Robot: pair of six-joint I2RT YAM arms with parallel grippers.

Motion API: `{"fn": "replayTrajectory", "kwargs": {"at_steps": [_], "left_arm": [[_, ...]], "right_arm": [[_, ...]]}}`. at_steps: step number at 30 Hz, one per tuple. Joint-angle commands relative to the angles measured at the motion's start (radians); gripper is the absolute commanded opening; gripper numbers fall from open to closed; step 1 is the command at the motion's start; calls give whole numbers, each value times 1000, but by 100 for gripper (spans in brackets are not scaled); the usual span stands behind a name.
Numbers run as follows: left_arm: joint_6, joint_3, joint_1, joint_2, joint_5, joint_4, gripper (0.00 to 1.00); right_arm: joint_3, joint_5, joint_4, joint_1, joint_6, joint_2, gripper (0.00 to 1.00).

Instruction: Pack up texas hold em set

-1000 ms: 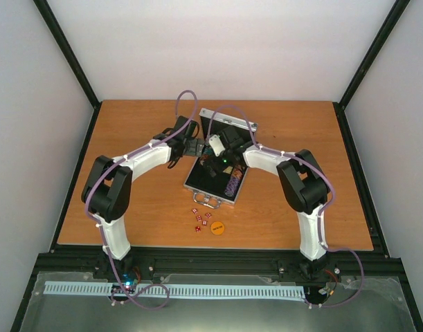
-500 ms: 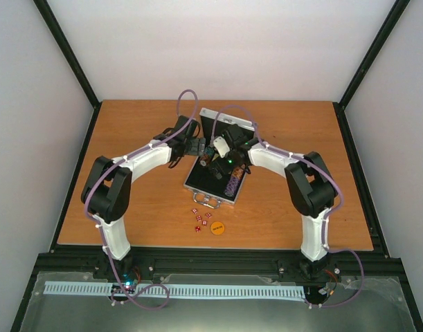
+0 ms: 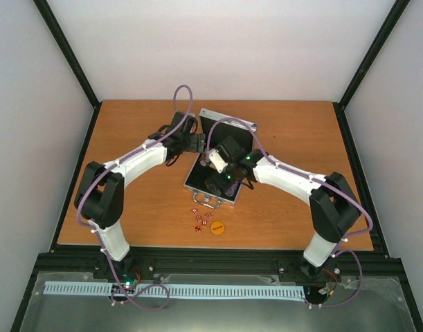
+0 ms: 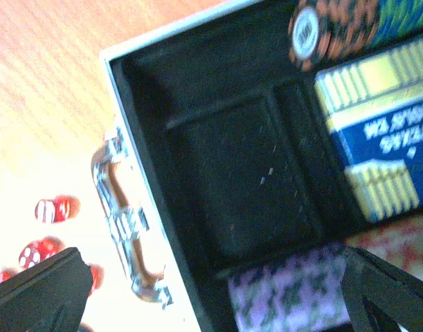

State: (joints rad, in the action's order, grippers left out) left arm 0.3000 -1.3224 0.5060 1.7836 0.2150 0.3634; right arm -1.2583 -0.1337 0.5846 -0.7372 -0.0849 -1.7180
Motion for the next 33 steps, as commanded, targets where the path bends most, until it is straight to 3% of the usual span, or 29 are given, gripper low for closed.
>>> {"fn": "replayTrajectory", "kwargs": {"at_steps": [1,8,18,33], "left_arm": [[10,-35,3,-63,-13,30,100],[2,-16,2,-77,25,42,100],[1,-6,3,-94,28,49,100],[-15,-8,2,-105,43,54,100]], "right_arm": [[61,75,97,-42,86,78,100],[177,114,150,-176,180,178,100],[235,111,179,-333,285,181,100],[176,168,201,-416,353,-5,92]]}}
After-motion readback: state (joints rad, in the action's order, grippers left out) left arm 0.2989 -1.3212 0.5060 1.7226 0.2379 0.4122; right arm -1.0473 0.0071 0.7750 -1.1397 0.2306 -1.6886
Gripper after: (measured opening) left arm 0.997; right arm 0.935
